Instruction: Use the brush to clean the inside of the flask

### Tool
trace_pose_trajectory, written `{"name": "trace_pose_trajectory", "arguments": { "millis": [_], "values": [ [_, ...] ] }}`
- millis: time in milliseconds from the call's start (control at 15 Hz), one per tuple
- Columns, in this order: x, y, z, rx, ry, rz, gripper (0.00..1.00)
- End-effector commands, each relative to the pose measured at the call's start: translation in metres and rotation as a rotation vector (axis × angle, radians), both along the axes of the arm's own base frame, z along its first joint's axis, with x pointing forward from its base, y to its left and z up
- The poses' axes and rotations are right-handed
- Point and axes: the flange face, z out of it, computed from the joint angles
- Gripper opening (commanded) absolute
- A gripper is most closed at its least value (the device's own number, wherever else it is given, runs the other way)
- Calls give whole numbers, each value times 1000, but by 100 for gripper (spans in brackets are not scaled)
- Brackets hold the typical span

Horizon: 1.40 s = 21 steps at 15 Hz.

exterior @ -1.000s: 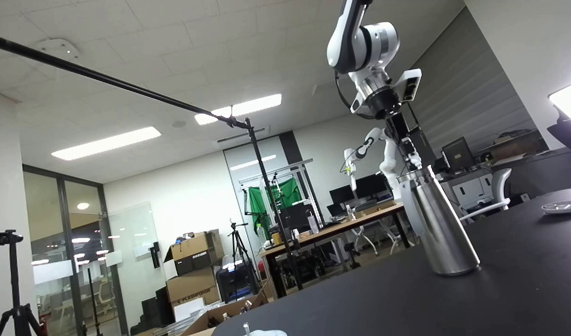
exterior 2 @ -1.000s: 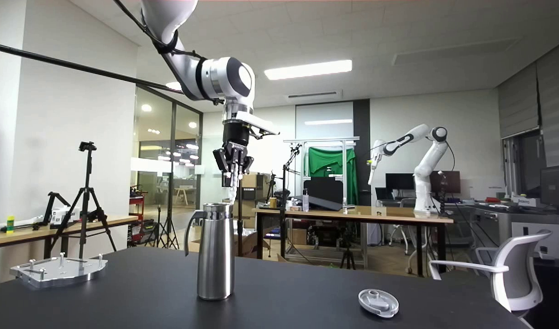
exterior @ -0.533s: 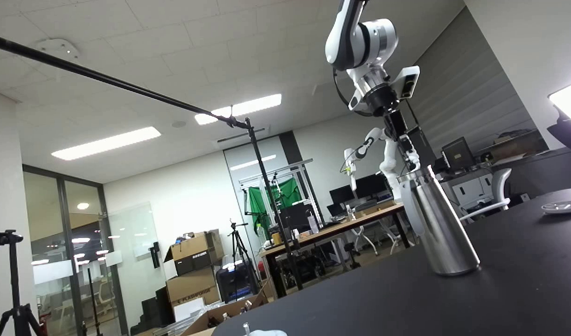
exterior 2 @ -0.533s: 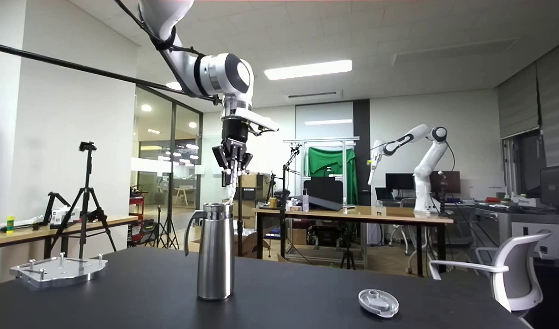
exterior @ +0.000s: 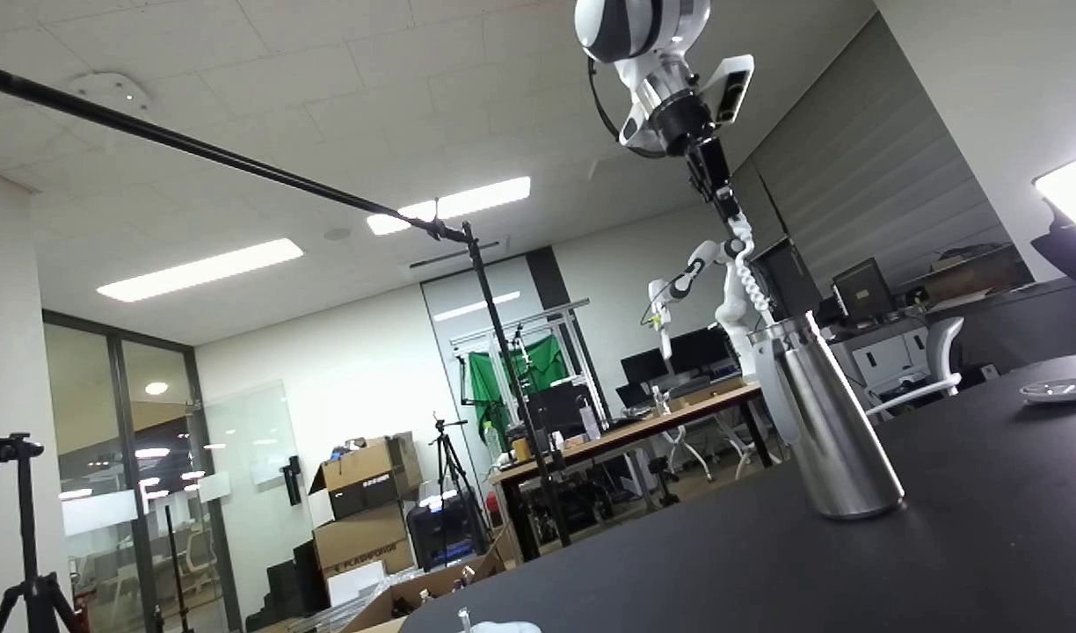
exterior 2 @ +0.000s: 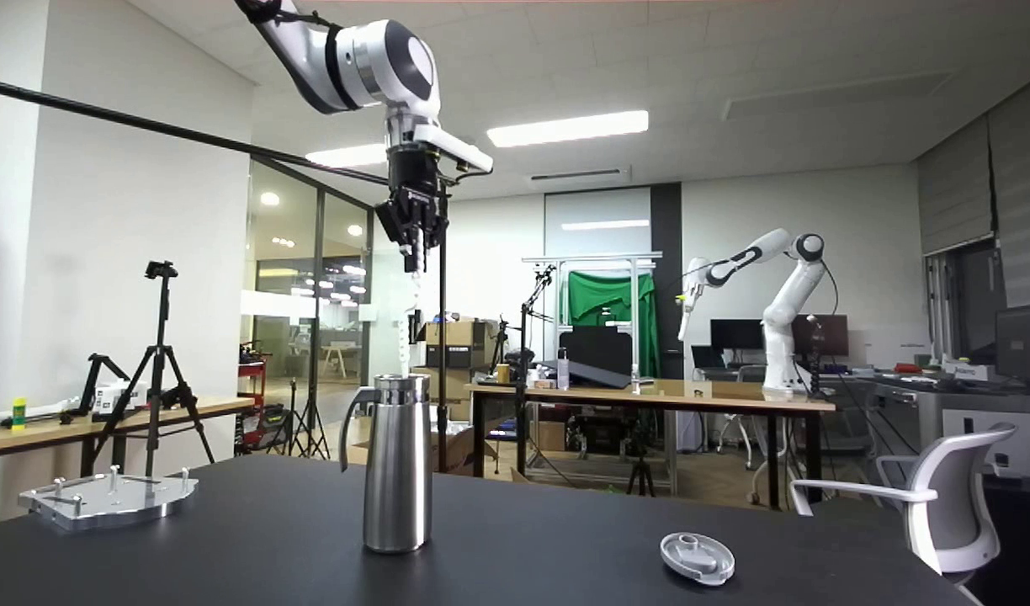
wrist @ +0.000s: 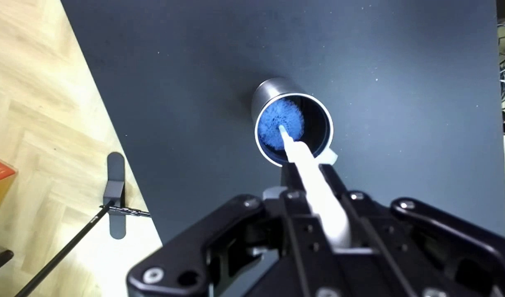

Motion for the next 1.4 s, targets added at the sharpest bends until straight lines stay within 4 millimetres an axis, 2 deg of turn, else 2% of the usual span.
{"name": "trace_pose_trajectory", "arguments": {
  "millis": [0, 267, 333, 400, 533, 867, 933, 1067, 1133, 1333],
  "values": [
    [4, -1, -6, -31, -8, -18, 4],
    [21, -6, -78, -44, 73, -51, 4],
    [25, -6, -92, -50, 91, -52, 4],
    [28, -4, -94, -62, 90, -46, 4],
    [30, 0, -85, -87, 69, -29, 4],
    [8, 17, 12, -155, -38, 46, 4],
    [4, 17, 24, -152, -51, 55, 4],
    [3, 17, 24, -135, -48, 58, 4],
    [5, 16, 13, -122, -36, 68, 4],
    [14, 10, -42, -91, 41, 56, 4]
  ]
}}
